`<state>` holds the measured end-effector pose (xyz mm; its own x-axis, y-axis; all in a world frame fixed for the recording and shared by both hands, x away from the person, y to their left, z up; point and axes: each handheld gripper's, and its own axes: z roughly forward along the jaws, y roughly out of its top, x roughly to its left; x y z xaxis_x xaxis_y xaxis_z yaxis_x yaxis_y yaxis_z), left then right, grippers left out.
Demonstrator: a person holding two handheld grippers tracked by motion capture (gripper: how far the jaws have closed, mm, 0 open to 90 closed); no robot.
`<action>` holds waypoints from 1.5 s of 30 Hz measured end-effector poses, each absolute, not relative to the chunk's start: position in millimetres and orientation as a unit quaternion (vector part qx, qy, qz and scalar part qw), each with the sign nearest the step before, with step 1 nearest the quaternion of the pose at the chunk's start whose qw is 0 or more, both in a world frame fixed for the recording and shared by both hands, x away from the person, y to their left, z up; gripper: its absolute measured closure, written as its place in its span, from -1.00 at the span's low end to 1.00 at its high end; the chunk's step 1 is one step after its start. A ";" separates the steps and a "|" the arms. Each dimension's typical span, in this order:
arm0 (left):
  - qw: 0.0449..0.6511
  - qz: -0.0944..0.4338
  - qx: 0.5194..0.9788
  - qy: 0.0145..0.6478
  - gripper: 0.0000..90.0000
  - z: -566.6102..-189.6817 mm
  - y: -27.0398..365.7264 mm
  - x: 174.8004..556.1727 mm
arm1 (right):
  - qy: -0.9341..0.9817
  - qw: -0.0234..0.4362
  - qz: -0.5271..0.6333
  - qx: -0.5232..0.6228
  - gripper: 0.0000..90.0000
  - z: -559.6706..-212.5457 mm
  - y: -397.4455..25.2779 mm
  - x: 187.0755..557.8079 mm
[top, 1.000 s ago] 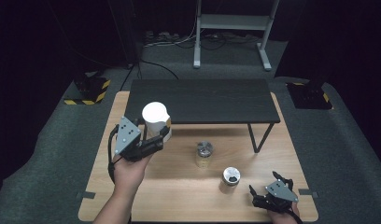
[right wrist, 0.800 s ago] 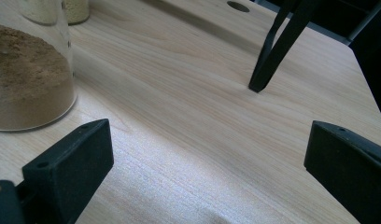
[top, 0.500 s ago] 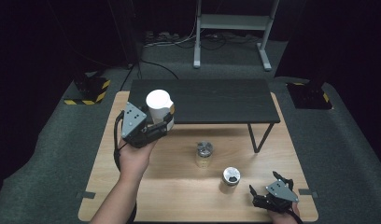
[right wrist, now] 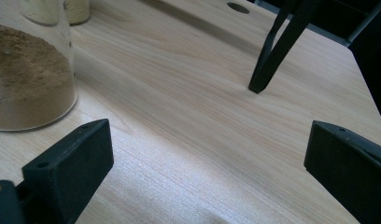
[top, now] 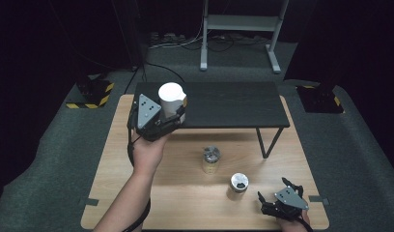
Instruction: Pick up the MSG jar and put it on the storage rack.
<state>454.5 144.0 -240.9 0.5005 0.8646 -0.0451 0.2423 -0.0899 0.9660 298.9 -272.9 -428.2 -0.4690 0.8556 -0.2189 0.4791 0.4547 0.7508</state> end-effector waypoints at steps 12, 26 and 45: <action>0.530 0.291 0.680 0.415 -0.32 -242.8 133.8 471.6 | 0.797 0.299 0.315 0.419 -0.98 -428.0 -273.2 298.7; 0.526 0.283 0.680 0.425 -0.32 -250.4 130.3 480.0 | 0.798 0.299 0.315 0.418 -0.98 -427.9 -273.2 298.6; 0.517 0.279 0.684 0.431 -0.32 -257.5 126.8 487.5 | 0.797 0.298 0.317 0.419 -0.98 -427.8 -273.7 298.5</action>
<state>487.5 126.8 -257.5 0.4721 0.8792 -0.0645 0.3020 -0.0925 0.9488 298.5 -273.7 -427.8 -0.4709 0.8571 -0.2089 0.4787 0.4472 0.7555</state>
